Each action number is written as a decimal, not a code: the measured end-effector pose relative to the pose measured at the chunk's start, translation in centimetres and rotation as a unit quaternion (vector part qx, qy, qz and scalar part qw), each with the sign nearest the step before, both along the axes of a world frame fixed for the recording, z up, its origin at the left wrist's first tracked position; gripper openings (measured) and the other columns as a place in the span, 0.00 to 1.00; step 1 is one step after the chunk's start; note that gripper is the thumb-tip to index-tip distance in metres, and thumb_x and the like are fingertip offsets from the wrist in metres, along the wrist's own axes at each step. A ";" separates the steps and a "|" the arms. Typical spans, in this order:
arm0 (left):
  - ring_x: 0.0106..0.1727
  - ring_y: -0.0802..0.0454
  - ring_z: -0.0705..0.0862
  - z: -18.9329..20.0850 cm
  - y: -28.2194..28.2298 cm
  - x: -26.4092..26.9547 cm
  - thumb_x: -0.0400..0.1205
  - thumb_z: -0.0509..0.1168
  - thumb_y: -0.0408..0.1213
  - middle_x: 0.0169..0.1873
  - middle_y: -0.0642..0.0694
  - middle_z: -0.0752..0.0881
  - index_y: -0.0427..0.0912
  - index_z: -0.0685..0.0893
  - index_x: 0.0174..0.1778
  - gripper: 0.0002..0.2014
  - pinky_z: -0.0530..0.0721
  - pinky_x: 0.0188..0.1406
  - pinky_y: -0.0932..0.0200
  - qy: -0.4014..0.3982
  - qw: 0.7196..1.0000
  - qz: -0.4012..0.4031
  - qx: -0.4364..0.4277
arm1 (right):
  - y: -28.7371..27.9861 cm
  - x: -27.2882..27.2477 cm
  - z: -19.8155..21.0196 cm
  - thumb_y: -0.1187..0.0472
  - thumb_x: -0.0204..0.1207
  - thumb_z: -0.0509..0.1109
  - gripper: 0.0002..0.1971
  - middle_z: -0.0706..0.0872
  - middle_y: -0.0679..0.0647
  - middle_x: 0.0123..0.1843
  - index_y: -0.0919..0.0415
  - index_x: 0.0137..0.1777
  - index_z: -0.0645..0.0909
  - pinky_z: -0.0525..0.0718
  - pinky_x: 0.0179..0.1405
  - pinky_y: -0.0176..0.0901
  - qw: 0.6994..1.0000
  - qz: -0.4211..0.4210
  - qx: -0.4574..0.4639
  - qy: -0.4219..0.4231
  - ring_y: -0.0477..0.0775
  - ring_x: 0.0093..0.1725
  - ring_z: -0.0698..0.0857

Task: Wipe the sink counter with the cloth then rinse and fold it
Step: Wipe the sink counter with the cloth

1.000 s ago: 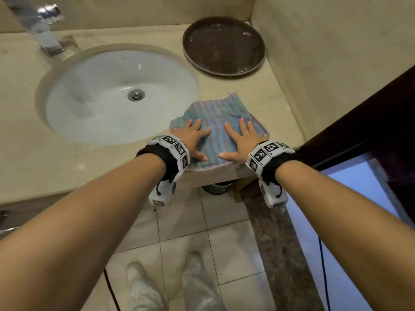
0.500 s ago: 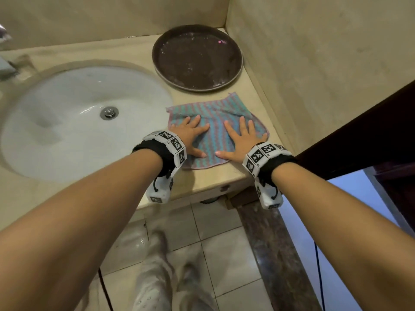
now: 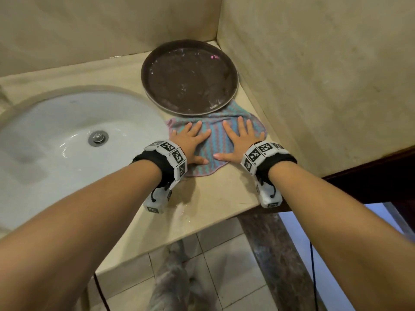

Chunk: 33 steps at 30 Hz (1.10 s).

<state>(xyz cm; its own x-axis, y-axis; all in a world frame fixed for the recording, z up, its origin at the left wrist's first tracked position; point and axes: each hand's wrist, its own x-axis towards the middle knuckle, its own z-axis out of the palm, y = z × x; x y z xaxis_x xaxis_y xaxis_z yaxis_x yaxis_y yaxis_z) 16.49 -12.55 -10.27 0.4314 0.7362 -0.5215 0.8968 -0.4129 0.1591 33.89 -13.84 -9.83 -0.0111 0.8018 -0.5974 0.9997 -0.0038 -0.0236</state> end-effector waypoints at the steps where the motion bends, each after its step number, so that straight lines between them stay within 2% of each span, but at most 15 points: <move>1: 0.84 0.43 0.41 -0.1 0.2 0.0 0.76 0.63 0.60 0.83 0.47 0.38 0.56 0.41 0.82 0.46 0.52 0.79 0.31 0.000 1.000 0.003 -0.003 | 0.2 0.0 0.0 0.23 0.65 0.58 0.53 0.28 0.56 0.83 0.41 0.80 0.30 0.44 0.77 0.78 1.000 -0.001 0.000 0.002 0.63 0.83 0.32; 11: 0.84 0.42 0.42 0.1 -0.8 -0.1 0.77 0.62 0.60 0.83 0.46 0.39 0.55 0.43 0.82 0.44 0.53 0.79 0.31 0.000 1.000 -0.001 0.005 | -1.4 0.2 -0.1 0.24 0.66 0.58 0.52 0.28 0.55 0.83 0.40 0.80 0.30 0.43 0.76 0.77 1.000 -0.007 0.003 0.001 0.62 0.83 0.32; 27: 0.84 0.43 0.41 0.3 -9.1 0.1 0.77 0.61 0.61 0.83 0.47 0.38 0.55 0.42 0.82 0.44 0.54 0.79 0.33 0.013 1.000 0.008 0.001 | -9.4 0.6 0.2 0.25 0.67 0.58 0.52 0.26 0.55 0.82 0.40 0.80 0.29 0.43 0.77 0.76 0.999 0.028 -0.017 -0.011 0.61 0.83 0.31; 33: 0.84 0.43 0.41 0.2 -11.1 1.1 0.78 0.60 0.61 0.83 0.47 0.38 0.55 0.42 0.82 0.43 0.54 0.79 0.33 0.023 1.000 0.004 0.003 | -11.4 2.3 0.2 0.26 0.69 0.57 0.49 0.25 0.53 0.82 0.39 0.80 0.30 0.41 0.77 0.74 0.999 0.037 -0.026 0.001 0.61 0.83 0.31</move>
<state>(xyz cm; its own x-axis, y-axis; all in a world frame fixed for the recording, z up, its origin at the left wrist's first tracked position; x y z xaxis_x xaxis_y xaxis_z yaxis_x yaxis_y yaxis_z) 17.64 -23.66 -10.02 0.4007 0.7425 -0.5368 0.9065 -0.4063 0.1145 36.17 -25.21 -9.63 -0.0713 0.7663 -0.6385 0.9972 0.0696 -0.0278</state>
